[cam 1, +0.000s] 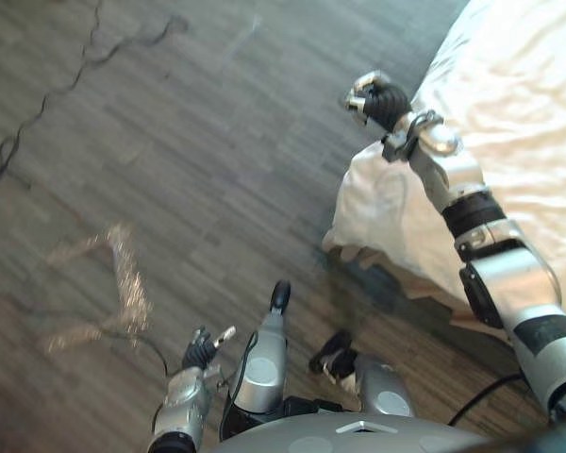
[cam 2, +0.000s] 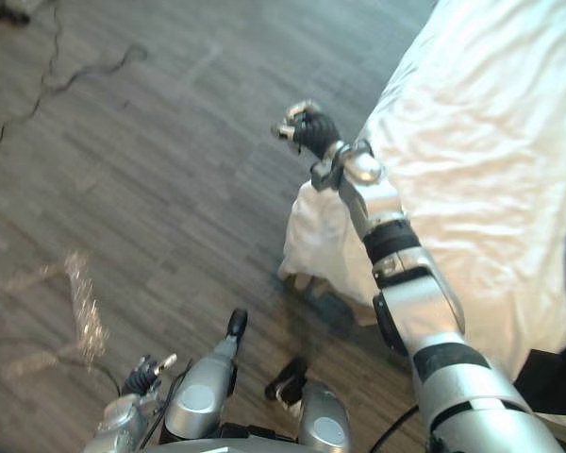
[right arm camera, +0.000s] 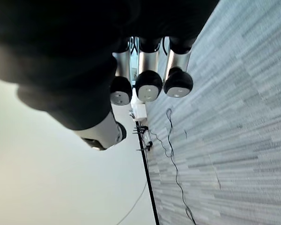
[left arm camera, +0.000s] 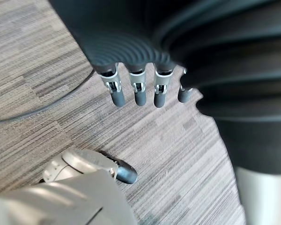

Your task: Tidy the bed and pick cloth on bed and put in laundry

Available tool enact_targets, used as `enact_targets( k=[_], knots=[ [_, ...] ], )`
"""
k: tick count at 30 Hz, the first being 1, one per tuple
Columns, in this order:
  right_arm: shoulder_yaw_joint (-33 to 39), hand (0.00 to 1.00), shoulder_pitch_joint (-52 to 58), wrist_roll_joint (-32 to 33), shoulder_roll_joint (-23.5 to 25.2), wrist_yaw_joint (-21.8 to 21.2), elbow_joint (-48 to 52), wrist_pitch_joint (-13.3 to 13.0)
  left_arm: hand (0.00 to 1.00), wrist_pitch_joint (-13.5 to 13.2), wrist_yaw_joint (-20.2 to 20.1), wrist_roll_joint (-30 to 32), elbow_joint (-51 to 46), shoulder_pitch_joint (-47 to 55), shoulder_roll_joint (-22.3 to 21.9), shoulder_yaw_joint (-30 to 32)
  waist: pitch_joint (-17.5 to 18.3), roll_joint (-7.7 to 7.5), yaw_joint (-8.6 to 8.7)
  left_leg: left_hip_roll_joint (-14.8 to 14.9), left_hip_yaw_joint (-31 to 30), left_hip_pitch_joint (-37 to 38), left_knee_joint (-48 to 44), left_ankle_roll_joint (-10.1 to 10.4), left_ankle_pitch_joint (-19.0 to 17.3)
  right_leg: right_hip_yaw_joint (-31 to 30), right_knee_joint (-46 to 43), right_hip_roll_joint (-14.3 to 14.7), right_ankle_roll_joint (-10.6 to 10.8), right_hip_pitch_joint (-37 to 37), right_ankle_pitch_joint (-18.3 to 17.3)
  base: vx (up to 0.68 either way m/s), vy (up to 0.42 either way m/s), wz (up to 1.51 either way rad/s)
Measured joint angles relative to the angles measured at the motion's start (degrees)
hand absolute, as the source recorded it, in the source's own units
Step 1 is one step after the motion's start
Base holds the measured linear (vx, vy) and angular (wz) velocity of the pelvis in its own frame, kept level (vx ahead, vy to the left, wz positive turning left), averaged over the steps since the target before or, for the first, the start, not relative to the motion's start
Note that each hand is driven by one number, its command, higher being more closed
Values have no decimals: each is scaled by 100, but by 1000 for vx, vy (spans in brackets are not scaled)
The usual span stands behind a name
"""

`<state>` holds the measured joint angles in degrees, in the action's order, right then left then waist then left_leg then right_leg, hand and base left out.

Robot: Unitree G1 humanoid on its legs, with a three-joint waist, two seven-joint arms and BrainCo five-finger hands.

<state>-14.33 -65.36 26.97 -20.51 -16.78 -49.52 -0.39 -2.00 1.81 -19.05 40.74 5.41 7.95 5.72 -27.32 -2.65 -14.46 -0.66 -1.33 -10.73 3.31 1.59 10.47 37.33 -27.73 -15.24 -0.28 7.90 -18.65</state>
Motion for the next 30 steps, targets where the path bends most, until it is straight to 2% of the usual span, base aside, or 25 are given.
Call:
enact_targets(
  k=[3,4,6,7,9,12,14,17,20,25,28,30],
  knots=[
    [-1,100,-61,50,-357,185,-227,41,0,-84,-127,-38,0,-179,7,-462,-111,214,-161,-168,-57,-377,-283,-4,1,22,-495,-311,-25,364,-186,-93,-72,29],
    [-4,100,-111,50,-430,229,-287,70,0,-107,-141,-58,0,-232,6,-529,-140,271,-165,-193,-70,-467,-343,-4,1,22,-585,-360,-45,449,-220,-119,-61,23],
    [-5,100,-267,44,-707,443,-458,167,0,-157,-161,-214,19,-498,2,-845,-223,501,-222,-257,-73,-909,-567,-11,8,18,-946,-542,-127,904,-329,-141,-71,17],
    [-5,100,-269,43,-756,499,-487,181,0,-176,-163,-258,25,-558,3,-930,-233,557,-229,-262,-72,-1013,-599,-12,19,18,-1014,-572,-150,1014,-347,-150,-84,14],
    [-12,100,-285,44,-893,785,-711,328,0,-250,-176,-461,57,-832,-18,-1307,-271,791,-232,-271,-68,-1381,-656,-13,116,-2,-1249,-655,-217,1434,-389,-150,-100,10],
    [-14,100,-283,58,-1082,1018,-890,412,0,-339,-191,-634,43,-1158,-154,-1707,-299,1029,-232,-265,-54,-1772,-670,-6,244,-35,-1456,-718,-282,1914,-423,-128,-98,7],
    [-4,100,-273,102,-1194,1092,-935,484,0,-341,-191,-744,-20,-1298,-293,-1856,-315,1121,-229,-239,-36,-2012,-717,3,288,-51,-1530,-723,-307,2170,-423,-143,-141,1],
    [38,100,-182,221,-1182,1121,-987,574,0,-331,-182,-911,-212,-1361,-327,-1953,-310,1128,-226,-186,39,-2201,-768,15,303,-105,-1551,-687,-352,2403,-405,-62,-117,-7],
    [88,100,34,221,-1141,909,-999,576,0,-328,-165,-910,-292,-1350,-336,-2036,-296,1151,-242,-140,99,-2199,-785,2,287,-161,-1427,-595,-357,2394,-334,-17,-103,-12],
    [329,100,887,216,-499,123,-1160,559,0,-340,-144,-900,-163,-1349,-338,-2019,-296,1150,-166,-77,305,-1951,-861,-69,87,-312,-1115,-461,-251,2102,-163,23,-33,-25],
    [-20,100,1947,148,147,-248,-1283,566,0,-214,-134,-745,124,-1353,-334,-1882,-304,1136,18,-90,398,-1511,-853,-109,-67,-368,-912,-425,-163,1637,-112,51,-15,-22],
    [-537,100,2557,88,646,-450,-1243,566,0,-62,-131,-366,355,-1350,-301,-1726,-320,1067,251,-62,436,-1227,-807,-106,-135,-382,-760,-357,-126,1333,-91,41,-17,-19]
  ],
)
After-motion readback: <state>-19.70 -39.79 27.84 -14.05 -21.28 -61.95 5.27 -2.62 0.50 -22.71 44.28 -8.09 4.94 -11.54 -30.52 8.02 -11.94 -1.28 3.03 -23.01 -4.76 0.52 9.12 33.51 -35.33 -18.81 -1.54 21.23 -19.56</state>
